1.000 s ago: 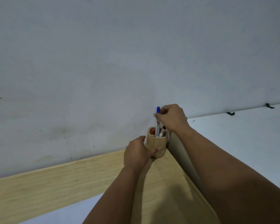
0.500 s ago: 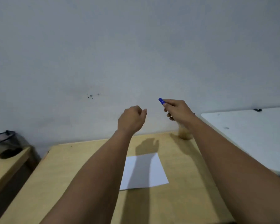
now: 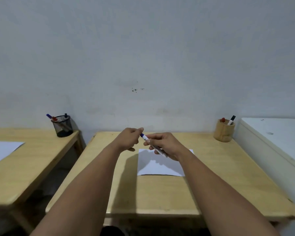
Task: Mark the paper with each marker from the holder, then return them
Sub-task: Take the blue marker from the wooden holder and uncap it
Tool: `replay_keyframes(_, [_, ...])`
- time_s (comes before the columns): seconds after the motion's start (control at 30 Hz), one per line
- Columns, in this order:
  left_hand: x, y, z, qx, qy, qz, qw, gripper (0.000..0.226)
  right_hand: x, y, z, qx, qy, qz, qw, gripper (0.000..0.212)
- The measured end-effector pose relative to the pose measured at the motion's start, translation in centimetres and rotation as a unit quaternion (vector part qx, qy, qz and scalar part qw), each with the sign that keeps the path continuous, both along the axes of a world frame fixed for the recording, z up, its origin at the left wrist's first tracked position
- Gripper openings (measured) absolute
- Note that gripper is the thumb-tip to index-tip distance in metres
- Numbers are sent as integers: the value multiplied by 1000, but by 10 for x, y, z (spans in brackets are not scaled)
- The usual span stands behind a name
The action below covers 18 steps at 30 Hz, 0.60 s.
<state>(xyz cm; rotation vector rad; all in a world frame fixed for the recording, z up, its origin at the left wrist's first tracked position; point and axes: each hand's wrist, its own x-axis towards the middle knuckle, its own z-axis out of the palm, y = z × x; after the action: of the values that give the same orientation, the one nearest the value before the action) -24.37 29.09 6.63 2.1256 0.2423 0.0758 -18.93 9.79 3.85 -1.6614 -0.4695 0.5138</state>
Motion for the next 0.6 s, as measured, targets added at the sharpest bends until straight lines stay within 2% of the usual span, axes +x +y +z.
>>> replay_keyframes(0.07, [-3,6,-5,-3,7,-8,1000,42,-3,10,-3,-3,6,14,1000,23])
replay_keyframes(0.13, [0,11,-13,41,-18,-8,999,41,-3,20,-6,-8,3,11,1000,26])
replay_keyframes(0.23, [10,19,-22,121,-67,56,989,49,5,23,-15,-40,-52,-25,998,24])
replay_keyframes(0.33, [20,42,-34,163,-74,121,976,55,18,11,-27,-36,-88,-100,990,20])
replay_keyframes(0.4, [25,53,-48,224,-57,121,965,53,29,1,-33,30,-27,-181,983,16])
replay_keyframes(0.47, [30,52,-67,300,-35,89,949,45,38,-7,-35,127,79,-225,963,18])
replay_keyframes(0.53, [35,44,-87,337,-29,58,939,35,46,-11,-35,247,195,-228,921,22])
replay_keyframes(0.6, [40,36,-104,359,-23,42,932,31,54,-13,-37,337,257,-226,877,28])
